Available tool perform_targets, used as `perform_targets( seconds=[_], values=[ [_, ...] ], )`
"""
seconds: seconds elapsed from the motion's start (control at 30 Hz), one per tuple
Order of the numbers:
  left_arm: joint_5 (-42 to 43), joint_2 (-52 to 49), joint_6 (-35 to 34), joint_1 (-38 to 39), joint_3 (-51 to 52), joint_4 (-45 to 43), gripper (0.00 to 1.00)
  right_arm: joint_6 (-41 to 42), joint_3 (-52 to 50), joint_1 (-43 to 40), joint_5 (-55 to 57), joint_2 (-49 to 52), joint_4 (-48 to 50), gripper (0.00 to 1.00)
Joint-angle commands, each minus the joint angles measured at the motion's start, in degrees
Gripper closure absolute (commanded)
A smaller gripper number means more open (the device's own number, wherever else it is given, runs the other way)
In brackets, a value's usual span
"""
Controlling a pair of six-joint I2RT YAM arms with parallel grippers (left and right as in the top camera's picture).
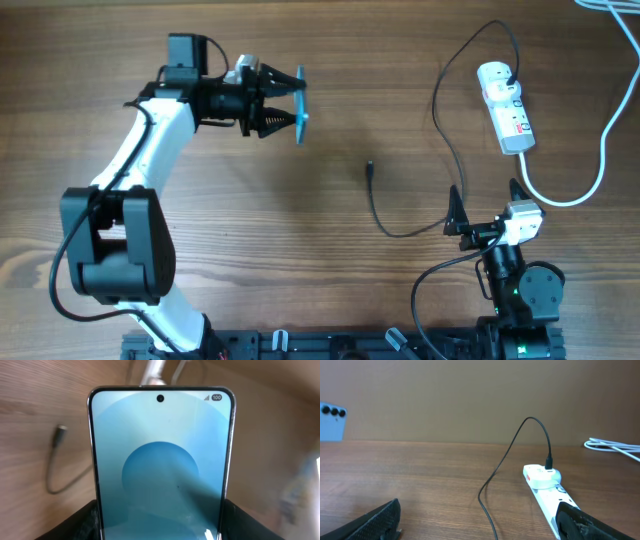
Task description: Plug charger to phone and switch on socket
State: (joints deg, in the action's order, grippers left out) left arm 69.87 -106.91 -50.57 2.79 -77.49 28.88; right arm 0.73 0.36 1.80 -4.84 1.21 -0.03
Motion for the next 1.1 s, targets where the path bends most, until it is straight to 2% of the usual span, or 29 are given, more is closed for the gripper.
perform_targets(
  seconds=[0.0,0.2,0.3,0.37,0.43,0.53,0.57,0.6,0.63,0.7,0.77,0.83,0.93,0.97,1.0,1.03,1.07],
  values=[
    [12.74,2.25,-8.50,-2.08,0.02,-2.93,0.36,-0.61,-0.07,0.22,0.61,-0.31,0.13,0.00],
    [14.36,2.25,-13.49,-2.12,0.02,-4.94,0.36,-0.61,-0.07,0.22,0.61,-0.31,0.15,0.00],
    [14.32,2.25,-13.81,-2.10,0.02,-5.18,0.36,0.96,-0.07,0.24,0.76,-0.31,3.93,0.00],
    [13.86,2.25,-13.79,-2.03,0.02,-5.20,0.36,11.15,-0.07,0.22,-7.74,-0.31,8.61,0.00],
    [10.10,2.25,-13.79,-1.95,0.02,-5.16,0.36,14.95,-0.07,0.22,-8.48,-0.31,12.61,0.00],
    [7.98,2.25,-14.64,-1.88,0.02,-5.16,0.35,29.11,-0.07,0.22,-12.55,-0.31,21.07,0.00],
    [7.26,2.25,-15.39,-1.90,0.02,-5.18,0.35,32.96,-0.04,0.22,-17.64,-0.31,27.02,0.00],
    [4.79,2.25,-16.26,-1.64,0.02,-5.18,0.35,34.05,0.33,0.22,-21.57,-0.31,32.22,0.00],
    [3.45,2.25,-16.48,-1.49,0.02,-5.20,0.35,33.99,1.70,0.22,-23.47,-0.28,32.57,0.00],
    [2.56,2.25,-17.57,-0.96,0.02,-5.22,0.35,32.98,7.15,0.22,-25.16,1.05,27.58,0.00],
    [2.47,2.25,-18.16,-0.37,0.02,-5.60,0.35,26.86,15.50,0.22,-28.04,5.90,19.47,0.00],
    [2.45,2.25,-18.99,-0.33,0.02,-5.62,0.35,21.35,26.95,0.22,-32.09,15.96,9.07,0.00],
    [2.51,2.25,-18.97,-0.31,0.02,-5.60,0.35,13.53,48.57,0.24,-41.27,36.59,-13.81,0.00],
    [2.71,2.25,-18.97,-0.28,0.02,-5.57,0.35,11.98,54.38,0.22,-43.50,43.17,-18.51,0.00],
    [2.69,2.25,-18.95,-0.28,0.02,-5.57,0.35,14.84,57.09,0.22,-46.18,47.60,-18.34,0.00],
    [2.71,2.25,-18.95,-0.28,0.02,-5.57,0.35,25.42,58.51,0.22,-50.75,52.87,-15.63,0.00],
    [2.71,2.25,-18.95,-0.28,0.02,-5.57,0.35,31.82,58.49,0.22,-53.59,55.25,-15.08,0.00]
  ],
)
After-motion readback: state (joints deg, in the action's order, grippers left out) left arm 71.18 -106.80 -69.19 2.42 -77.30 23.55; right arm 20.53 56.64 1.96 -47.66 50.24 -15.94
